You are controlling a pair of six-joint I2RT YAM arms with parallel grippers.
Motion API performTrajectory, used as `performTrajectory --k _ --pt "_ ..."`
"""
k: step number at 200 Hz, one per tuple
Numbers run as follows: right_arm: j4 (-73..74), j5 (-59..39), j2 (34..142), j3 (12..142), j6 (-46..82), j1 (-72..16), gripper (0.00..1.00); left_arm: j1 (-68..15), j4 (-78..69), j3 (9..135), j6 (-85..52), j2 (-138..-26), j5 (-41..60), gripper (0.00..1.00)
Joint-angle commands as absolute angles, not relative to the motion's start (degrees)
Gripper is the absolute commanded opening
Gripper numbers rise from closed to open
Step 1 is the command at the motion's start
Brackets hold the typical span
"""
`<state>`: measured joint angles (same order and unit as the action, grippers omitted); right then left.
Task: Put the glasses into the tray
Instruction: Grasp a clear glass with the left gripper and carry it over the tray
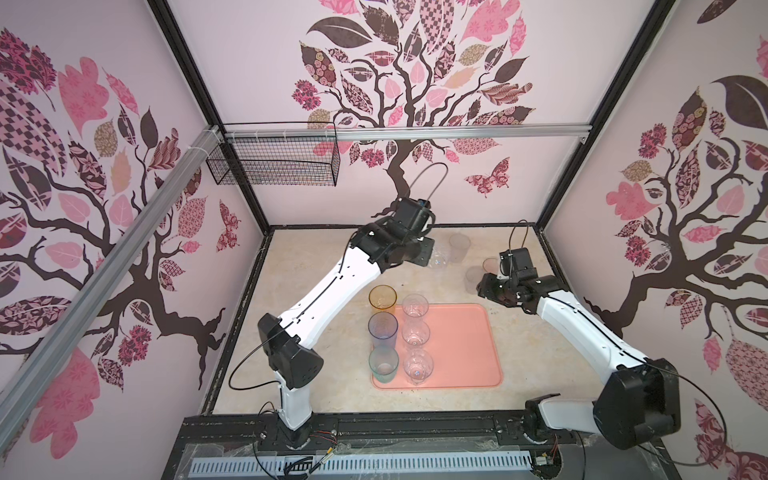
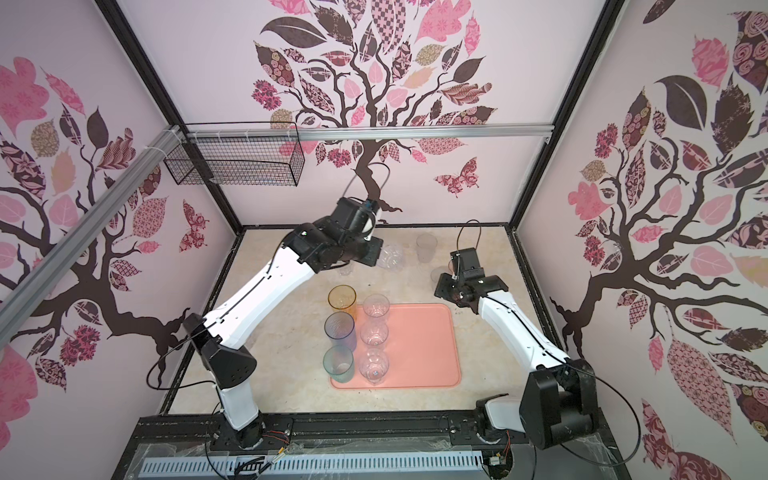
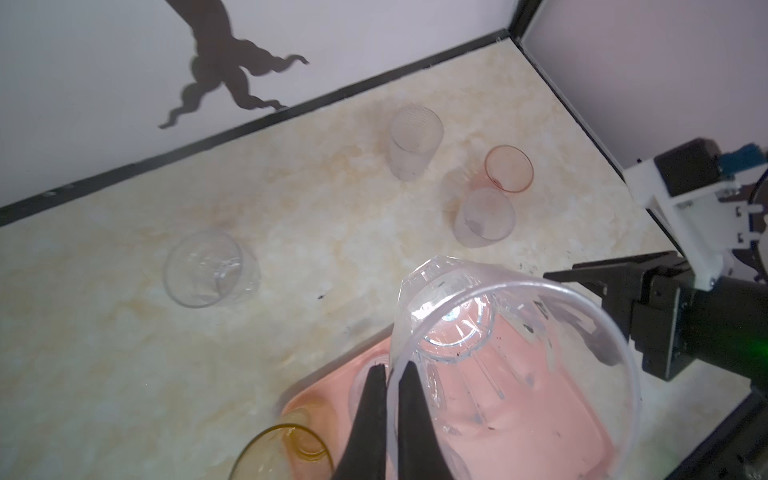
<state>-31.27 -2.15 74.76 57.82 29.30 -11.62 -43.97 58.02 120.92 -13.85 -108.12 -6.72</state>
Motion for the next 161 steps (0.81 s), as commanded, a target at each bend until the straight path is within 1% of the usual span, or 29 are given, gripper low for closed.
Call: performTrajectory --k 1,24,60,100,161 --pt "-31.53 -2.41 71.77 57.22 30.83 -10.54 0.54 -46.04 56.89 123.41 -16.0 -112.99 -4.31 0.0" --pt "-31.77 -2.49 71.81 56.46 31.04 -10.31 0.54 -48.46 56.59 124.26 -15.74 -117.0 -4.38 0.0" --pt "-31.34 -2.35 71.06 55.08 31.24 -10.28 0.54 -49.32 56.21 124.47 -15.69 -120.95 -4.66 0.0" --pt "-32.06 -0.88 70.47 54.84 30.23 -10.26 0.54 -49.57 52.5 119.23 -16.93 -122.41 -4.39 0.0" --pt "-31.35 -2.65 71.72 55.22 29.9 -10.24 0.54 -49.66 49.41 113.51 -17.67 -123.27 -5.73 0.0"
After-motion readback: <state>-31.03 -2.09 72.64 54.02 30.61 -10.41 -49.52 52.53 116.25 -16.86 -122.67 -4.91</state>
